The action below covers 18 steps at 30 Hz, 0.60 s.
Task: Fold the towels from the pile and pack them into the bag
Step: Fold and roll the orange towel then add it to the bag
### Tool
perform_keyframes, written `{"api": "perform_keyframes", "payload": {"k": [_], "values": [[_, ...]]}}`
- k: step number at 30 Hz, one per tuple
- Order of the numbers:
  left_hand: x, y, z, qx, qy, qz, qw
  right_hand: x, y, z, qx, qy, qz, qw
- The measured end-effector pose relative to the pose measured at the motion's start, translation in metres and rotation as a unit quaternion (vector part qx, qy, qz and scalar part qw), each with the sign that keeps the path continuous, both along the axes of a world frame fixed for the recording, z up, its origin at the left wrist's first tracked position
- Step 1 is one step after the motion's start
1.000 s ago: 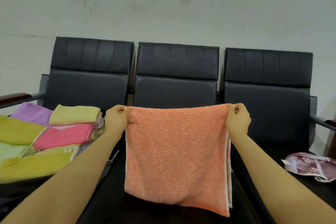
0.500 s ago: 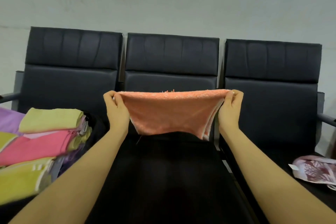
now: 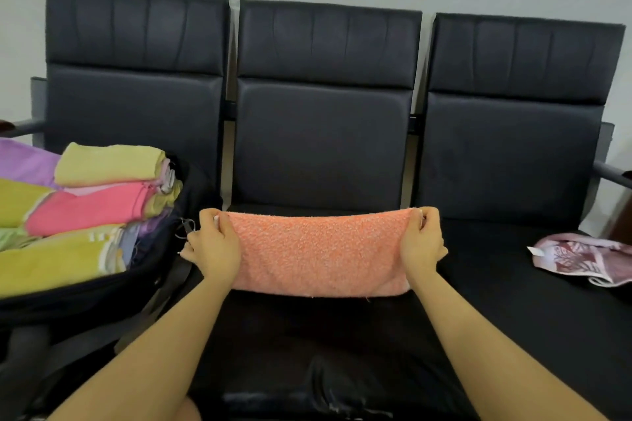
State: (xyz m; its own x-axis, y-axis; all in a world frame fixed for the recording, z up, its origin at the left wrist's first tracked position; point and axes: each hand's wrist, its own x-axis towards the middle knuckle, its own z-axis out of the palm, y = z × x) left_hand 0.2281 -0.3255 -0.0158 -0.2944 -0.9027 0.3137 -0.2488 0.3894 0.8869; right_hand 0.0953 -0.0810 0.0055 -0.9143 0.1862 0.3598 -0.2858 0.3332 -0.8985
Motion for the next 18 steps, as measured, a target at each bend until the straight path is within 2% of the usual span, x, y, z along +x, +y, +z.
{"api": "perform_keyframes", "payload": {"k": [2,6,11,15,18], "values": [[-0.005,-0.007,-0.012,-0.037,-0.054,-0.003,0.998,-0.006,0.001,-0.016,0.044,-0.021,-0.025,0.998],[-0.023,-0.022,-0.028,-0.089,-0.134,-0.044,0.986,-0.025,-0.003,-0.036,0.106,-0.059,-0.013,0.993],[-0.063,-0.039,-0.025,-0.173,-0.135,-0.077,0.973,-0.058,-0.017,-0.041,0.162,-0.025,-0.026,0.986],[-0.101,-0.052,-0.021,-0.192,-0.123,-0.077,0.97,-0.087,-0.023,-0.042,0.183,-0.015,-0.041,0.982],[-0.122,-0.053,-0.027,-0.189,-0.185,-0.056,0.963,-0.097,-0.032,-0.048,0.23,-0.003,-0.054,0.972]]}}
